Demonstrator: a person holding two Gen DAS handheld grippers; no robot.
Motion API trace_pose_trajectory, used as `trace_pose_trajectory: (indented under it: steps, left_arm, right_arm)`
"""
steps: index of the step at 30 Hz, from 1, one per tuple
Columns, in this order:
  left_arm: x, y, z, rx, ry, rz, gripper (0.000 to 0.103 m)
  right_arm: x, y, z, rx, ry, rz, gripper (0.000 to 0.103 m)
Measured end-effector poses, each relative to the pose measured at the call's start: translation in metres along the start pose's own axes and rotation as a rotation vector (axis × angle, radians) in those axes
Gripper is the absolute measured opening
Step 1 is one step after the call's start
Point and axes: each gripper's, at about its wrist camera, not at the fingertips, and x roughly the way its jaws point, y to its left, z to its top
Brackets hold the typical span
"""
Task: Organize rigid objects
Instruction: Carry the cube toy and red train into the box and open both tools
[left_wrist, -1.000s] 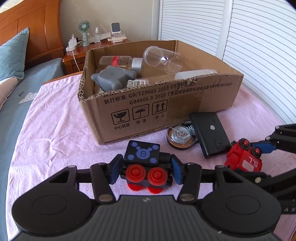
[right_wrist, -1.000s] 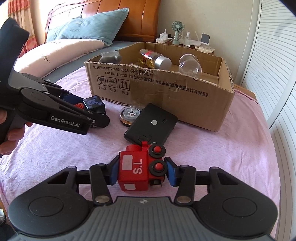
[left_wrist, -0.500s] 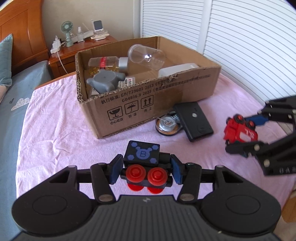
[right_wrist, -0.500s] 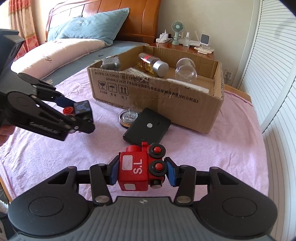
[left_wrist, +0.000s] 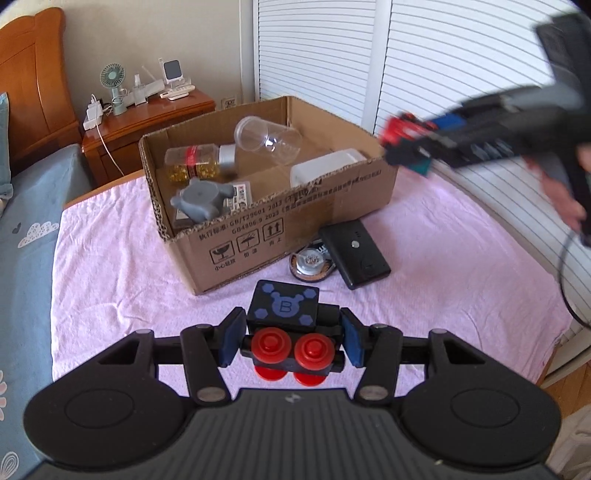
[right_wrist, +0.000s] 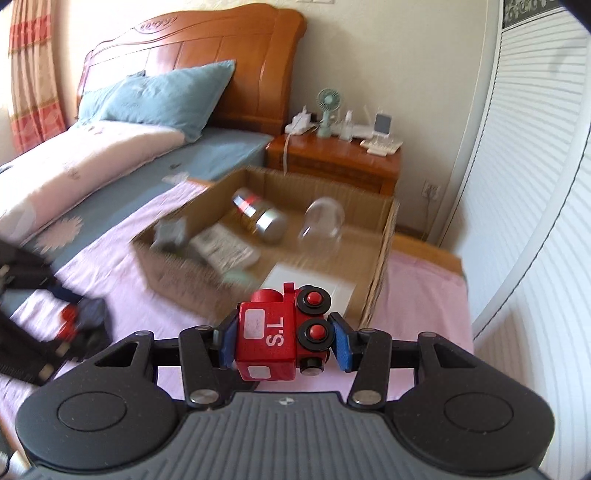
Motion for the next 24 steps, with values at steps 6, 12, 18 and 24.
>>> trace_pose_trajectory:
  steps: [6,12,18,24]
  left_arm:
    - [-0.005,0.001,0.004,0.007,-0.011,0.013,0.053]
    - [-0.007,0.000,0.008,0.017,-0.013,0.018,0.053]
    - [-0.009,0.000,0.015,0.025,-0.025,0.015,0.053]
    - [-0.012,-0.002,0.032,0.033,-0.056,0.016,0.053]
  right_arm:
    - [0.049,-0.019,0.031,0.040,0.013,-0.035,0.055]
    - [0.087,-0.032,0.043,0.091,0.030,-0.083,0.070]
    - [0.074,-0.033,0.035,0.139,0.017,-0.083,0.103]
    - [0.050,-0.022,0.023,0.142,0.082,-0.089,0.103]
